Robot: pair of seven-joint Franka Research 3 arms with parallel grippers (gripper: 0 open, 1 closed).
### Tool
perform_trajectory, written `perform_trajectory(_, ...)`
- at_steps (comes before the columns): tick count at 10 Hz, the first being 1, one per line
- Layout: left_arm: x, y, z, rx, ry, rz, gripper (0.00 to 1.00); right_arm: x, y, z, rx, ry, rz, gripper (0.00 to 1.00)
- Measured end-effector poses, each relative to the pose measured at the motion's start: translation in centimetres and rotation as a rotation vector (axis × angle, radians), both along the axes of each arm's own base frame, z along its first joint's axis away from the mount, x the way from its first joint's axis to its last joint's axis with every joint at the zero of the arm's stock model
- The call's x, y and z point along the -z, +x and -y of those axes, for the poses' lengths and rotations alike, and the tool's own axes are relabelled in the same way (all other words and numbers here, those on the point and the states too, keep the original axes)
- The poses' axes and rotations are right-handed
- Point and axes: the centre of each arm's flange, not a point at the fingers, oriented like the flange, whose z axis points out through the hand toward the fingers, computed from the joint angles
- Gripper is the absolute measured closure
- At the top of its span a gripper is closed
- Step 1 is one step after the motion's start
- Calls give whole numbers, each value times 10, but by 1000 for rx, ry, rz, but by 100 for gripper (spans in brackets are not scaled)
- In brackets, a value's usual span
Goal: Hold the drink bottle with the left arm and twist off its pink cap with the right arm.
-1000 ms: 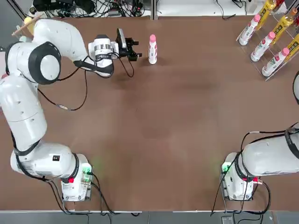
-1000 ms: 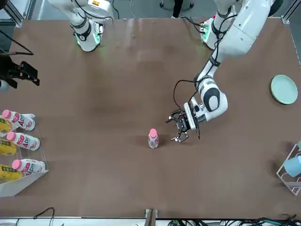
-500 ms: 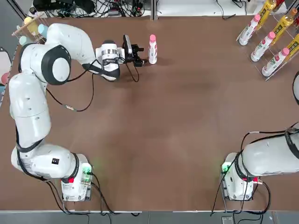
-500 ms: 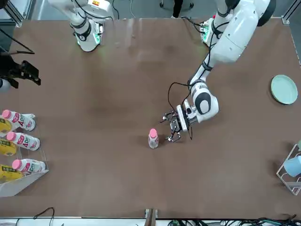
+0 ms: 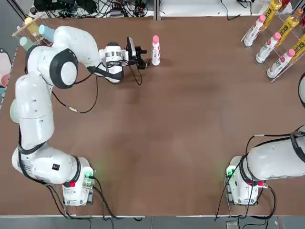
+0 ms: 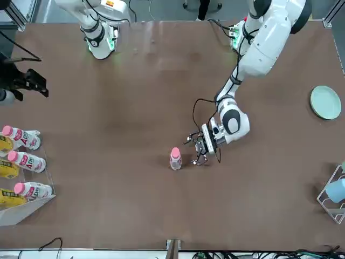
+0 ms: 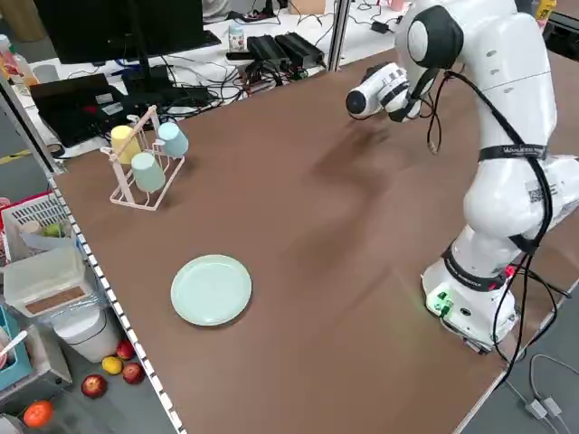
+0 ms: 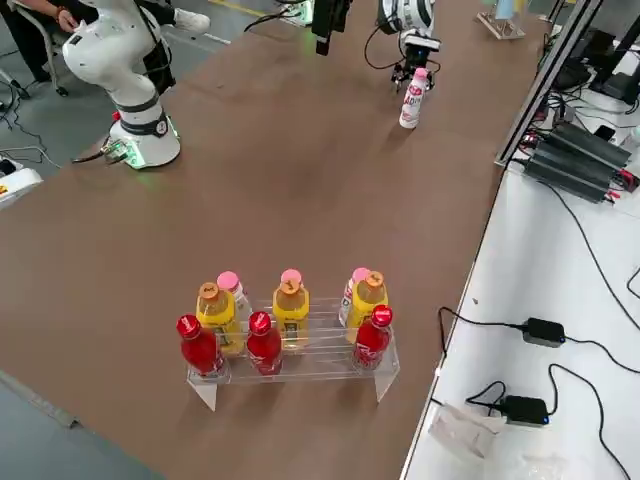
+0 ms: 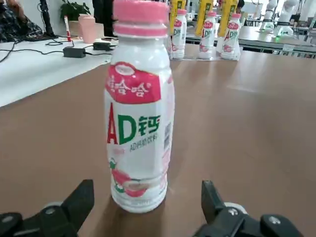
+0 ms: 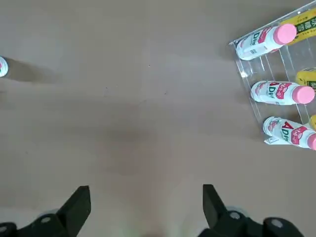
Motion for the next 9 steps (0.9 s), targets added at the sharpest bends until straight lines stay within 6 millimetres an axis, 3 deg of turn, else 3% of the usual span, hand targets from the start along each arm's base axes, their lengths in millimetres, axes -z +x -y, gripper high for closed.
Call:
perform_trajectory(2,-1,-4,19,5,-11,4,4,4,1,-24,-42,2,-6,0)
perform_trajectory(3,-1,-5,20,1,-9,11,4,6,2,-33,-57,2,-9,0)
perform_trajectory(5,2,-1,12,-12,-4,16,4,9,3,-39,-68,3,-10,0)
perform_trajectory(9,11,-9,21,-15,-10,4,4,22,17,-42,-70,5,9,0)
